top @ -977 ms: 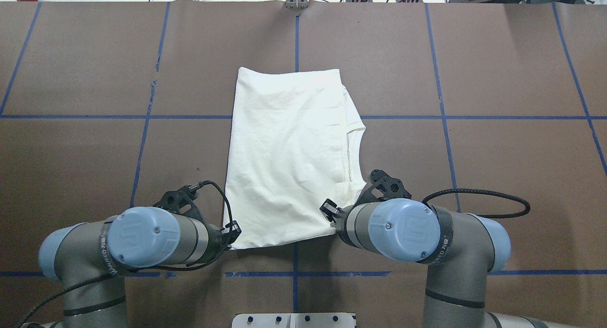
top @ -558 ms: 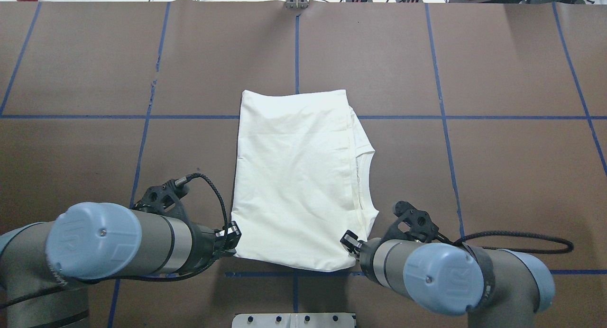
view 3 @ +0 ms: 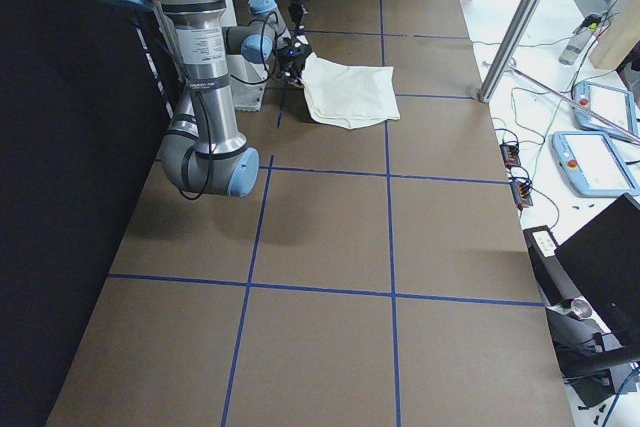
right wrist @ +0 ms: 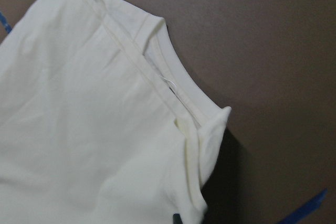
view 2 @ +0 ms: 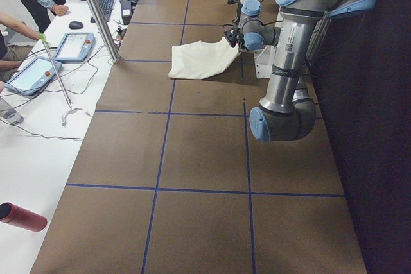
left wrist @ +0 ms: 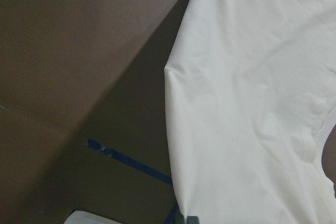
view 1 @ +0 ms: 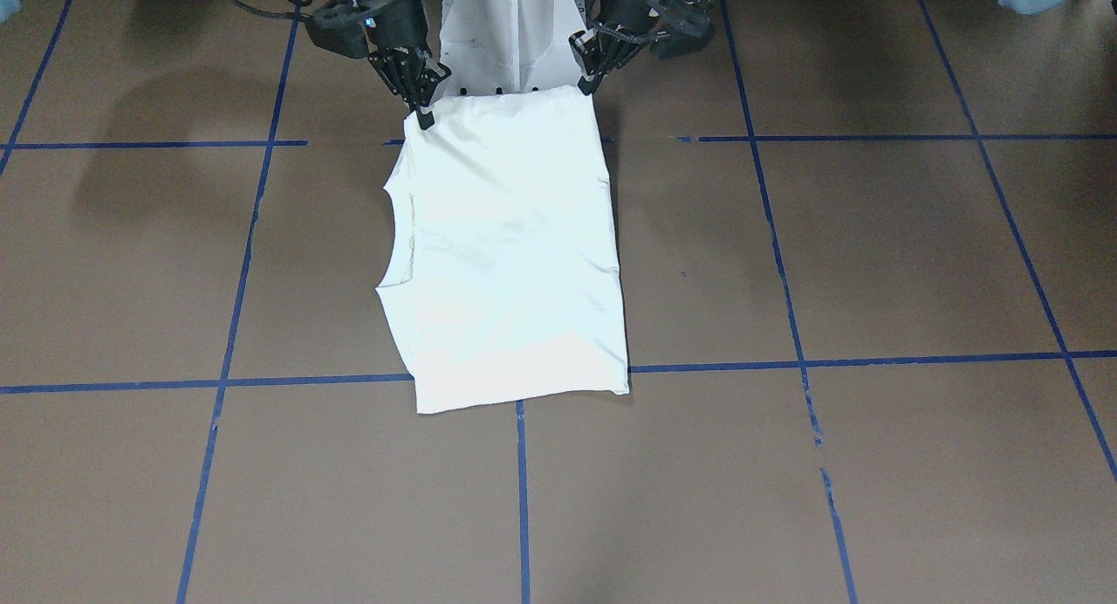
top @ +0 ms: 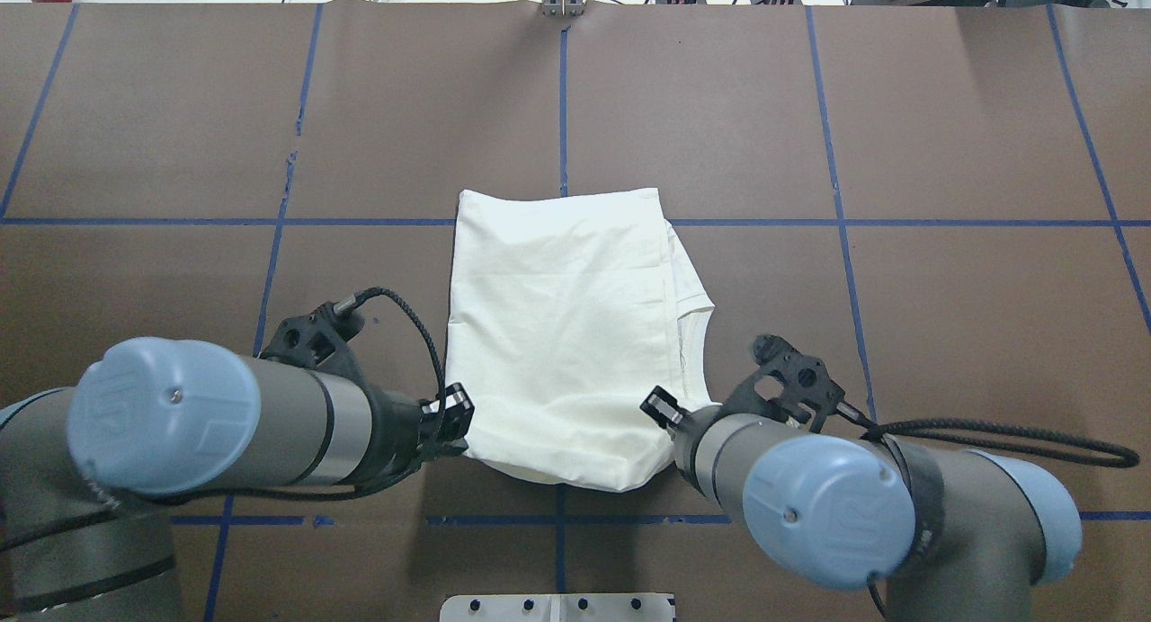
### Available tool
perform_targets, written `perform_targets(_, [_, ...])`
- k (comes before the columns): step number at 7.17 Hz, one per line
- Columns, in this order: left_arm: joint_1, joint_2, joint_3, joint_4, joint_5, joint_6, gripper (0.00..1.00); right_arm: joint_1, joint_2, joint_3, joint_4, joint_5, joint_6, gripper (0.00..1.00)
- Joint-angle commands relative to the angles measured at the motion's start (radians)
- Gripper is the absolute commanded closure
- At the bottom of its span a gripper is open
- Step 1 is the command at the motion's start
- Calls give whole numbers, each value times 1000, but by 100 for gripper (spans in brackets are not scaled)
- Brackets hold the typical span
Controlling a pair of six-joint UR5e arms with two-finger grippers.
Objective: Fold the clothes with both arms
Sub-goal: 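Lift the near edge with both grippers and fold it toward the far edge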
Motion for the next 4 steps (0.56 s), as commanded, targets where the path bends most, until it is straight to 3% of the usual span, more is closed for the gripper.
perform_targets(1, [-108, -85, 131, -2, 1, 93, 100, 158, 113, -165, -7, 47, -123, 100])
perform_targets(3, [-234, -196, 307, -37, -1, 190, 100, 263, 206, -310, 17, 145, -188, 100])
perform_targets(4, [-286, -205, 364, -100, -4, 227, 100, 307, 248, -421, 130, 194, -182, 100])
